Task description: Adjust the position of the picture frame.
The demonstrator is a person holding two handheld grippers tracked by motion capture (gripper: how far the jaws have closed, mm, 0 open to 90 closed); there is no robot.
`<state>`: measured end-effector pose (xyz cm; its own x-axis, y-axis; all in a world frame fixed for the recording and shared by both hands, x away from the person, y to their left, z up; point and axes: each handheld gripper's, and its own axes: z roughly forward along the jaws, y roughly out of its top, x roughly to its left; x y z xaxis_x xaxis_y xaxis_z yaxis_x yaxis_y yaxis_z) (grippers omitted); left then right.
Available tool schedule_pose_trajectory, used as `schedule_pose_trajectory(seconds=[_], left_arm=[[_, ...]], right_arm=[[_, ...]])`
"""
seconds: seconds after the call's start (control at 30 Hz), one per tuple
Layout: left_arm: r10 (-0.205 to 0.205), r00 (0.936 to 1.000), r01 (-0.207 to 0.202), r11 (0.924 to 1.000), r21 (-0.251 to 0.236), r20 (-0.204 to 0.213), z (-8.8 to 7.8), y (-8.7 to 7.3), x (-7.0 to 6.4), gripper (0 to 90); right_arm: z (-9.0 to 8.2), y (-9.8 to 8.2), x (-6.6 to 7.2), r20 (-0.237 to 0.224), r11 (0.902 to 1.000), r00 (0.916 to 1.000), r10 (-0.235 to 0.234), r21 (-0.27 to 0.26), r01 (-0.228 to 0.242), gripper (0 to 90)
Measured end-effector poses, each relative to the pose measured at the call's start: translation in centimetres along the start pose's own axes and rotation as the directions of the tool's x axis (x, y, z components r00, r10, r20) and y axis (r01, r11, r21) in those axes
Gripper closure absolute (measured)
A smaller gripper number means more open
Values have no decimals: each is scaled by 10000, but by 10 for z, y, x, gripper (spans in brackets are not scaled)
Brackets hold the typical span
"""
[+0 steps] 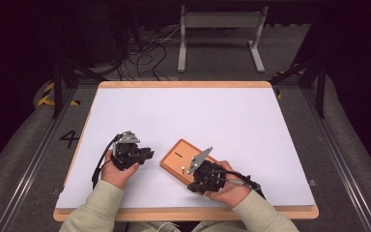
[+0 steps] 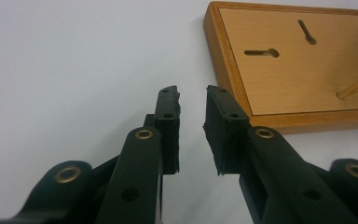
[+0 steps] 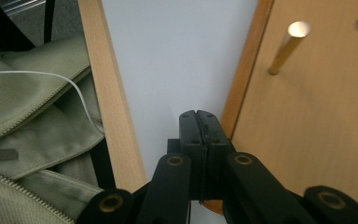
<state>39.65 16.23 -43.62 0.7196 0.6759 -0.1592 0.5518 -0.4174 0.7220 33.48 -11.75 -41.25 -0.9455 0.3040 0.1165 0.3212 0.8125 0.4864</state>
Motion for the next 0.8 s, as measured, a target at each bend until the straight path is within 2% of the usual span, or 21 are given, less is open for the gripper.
schedule_pose_trajectory(seconds=[0.13, 0.17, 0.27, 0.33, 0.37, 0.4, 0.5, 0.7, 0.8], left_arm=[[-24, 10000, 24, 10000, 31, 65, 2, 1, -1, 749], [-7, 10000, 7, 10000, 17, 82, 2, 1, -1, 748], [60, 9999, -60, 10000, 5, 123, 2, 2, 0, 749], [52, 9999, -51, 10000, -15, 127, 3, 2, 0, 748], [55, 9999, -55, 10000, -7, 132, 3, 2, -1, 748], [78, 9999, -78, 10000, 12, 131, 3, 2, -1, 747], [61, 9999, -62, 10000, 51, 160, 4, 2, -2, 746], [167, 9996, -169, 9998, 78, 220, 6, 4, -3, 746], [179, 9995, -183, 9997, 146, 265, 9, 5, -3, 742]], right_arm=[[9, 2, 5, 127, 9992, 9999, -18, 390, 13, 900], [12, 2, 5, 323, 9984, 9995, 32, 569, -50, 900], [13, 0, 3, 285, 9977, 9994, 194, 641, -211, 900], [15, 0, 2, 707, 9949, 9973, 209, 975, -278, 900], [15, 0, 2, 707, 9949, 9973, 209, 975, -278, 900], [14, -3, -3, 1053, 9919, 9937, 392, 1164, -514, 900], [11, -7, -9, 1040, 9919, 9929, 572, 1075, -683, 900], [1, -19, -27, 1337, 9894, 9861, 991, 925, -1120, 900], [-4, -26, -36, 1325, 9865, 9817, 1371, 718, -1474, 900]])
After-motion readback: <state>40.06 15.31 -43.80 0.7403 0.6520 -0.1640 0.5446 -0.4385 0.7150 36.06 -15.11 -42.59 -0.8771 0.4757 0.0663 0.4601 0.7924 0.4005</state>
